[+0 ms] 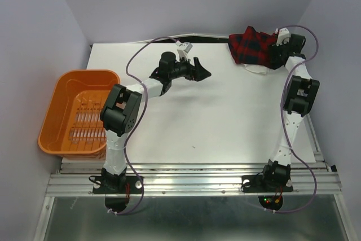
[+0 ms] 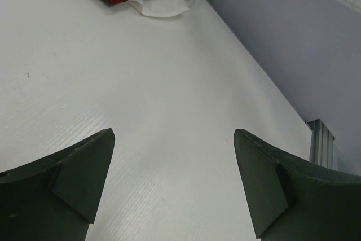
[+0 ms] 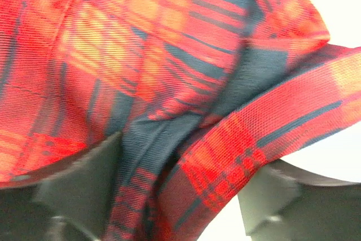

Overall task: Fold and stack the skirts
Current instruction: Neatly place the folded skirt to the corner

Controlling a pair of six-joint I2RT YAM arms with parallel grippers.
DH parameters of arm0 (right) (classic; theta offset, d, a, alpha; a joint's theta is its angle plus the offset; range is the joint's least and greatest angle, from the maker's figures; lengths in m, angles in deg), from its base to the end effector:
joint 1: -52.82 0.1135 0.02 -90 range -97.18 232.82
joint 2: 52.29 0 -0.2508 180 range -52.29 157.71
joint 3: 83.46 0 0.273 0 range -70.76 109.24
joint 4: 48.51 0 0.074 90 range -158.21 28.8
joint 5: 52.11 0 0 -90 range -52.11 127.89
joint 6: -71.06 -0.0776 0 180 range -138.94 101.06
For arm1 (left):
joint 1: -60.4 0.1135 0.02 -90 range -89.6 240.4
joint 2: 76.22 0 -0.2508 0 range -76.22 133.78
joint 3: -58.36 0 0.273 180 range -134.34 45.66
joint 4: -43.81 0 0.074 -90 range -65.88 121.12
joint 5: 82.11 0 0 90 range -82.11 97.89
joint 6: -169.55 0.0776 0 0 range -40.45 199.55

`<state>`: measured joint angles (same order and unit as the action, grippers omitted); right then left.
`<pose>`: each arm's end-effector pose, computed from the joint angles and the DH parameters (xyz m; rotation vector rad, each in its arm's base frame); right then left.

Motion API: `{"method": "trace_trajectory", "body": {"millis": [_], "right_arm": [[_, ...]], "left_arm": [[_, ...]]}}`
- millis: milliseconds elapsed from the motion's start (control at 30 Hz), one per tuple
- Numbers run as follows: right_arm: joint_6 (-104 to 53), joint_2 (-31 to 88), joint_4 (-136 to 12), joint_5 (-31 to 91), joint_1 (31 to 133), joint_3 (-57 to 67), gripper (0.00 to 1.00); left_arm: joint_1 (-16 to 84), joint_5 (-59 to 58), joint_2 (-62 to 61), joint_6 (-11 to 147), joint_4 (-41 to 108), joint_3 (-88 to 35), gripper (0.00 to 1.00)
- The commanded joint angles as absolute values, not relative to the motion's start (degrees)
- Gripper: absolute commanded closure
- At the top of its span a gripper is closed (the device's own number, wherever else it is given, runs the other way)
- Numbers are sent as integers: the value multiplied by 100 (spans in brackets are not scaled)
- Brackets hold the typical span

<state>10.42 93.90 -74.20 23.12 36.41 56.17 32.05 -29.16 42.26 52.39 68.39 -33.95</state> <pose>0.6057 -0.1578 0.1423 -0.3885 2.0835 -0.2009 0.4359 -0.2883 0.2098 0.5579 1.6533 -1.2434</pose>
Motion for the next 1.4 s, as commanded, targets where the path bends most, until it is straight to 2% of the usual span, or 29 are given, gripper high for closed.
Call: {"method": "trace_trajectory", "body": {"millis": [0, 333, 733, 800, 833, 933, 1033, 1133, 1267, 1367], "right_arm": [[340, 9080, -7510, 2294, 3805, 5413, 13], [-267, 8342, -7044, 2980, 3805, 5527, 0], [-488, 7586, -6955, 3016, 3805, 5501, 0], [-540, 7428, -6955, 2788, 3805, 5352, 8], [-645, 7357, -6990, 2474, 3805, 5212, 19], [-1083, 7400, -7306, 2041, 3805, 5324, 31], [-1540, 7497, -8050, 1516, 3805, 5606, 33], [-1875, 7244, -8361, 927, 3805, 5230, 29], [-2131, 6409, -8020, 686, 3937, 3606, 18], [-2184, 5750, -7800, 581, 4182, 2340, 10]], "left_arm": [[3263, -2981, 3690, 5415, 6909, -3291, 1], [3289, -2814, 3567, 5336, 6873, -3204, 1], [3456, -2840, 3497, 5354, 6882, -3247, 1], [3483, -2858, 3488, 5371, 6873, -3274, 1], [3509, -2858, 3479, 5415, 6847, -3300, 1], [3518, -2789, 3505, 5974, 6103, -3754, 1], [3518, -2351, 3488, 6626, 4744, -4422, 1], [3518, -1884, 3383, 7375, 3548, -4950, 1], [3623, -225, 3321, 8358, 2350, -5539, 1], [3825, -28, 3426, 8535, 1409, -5840, 1]]}}
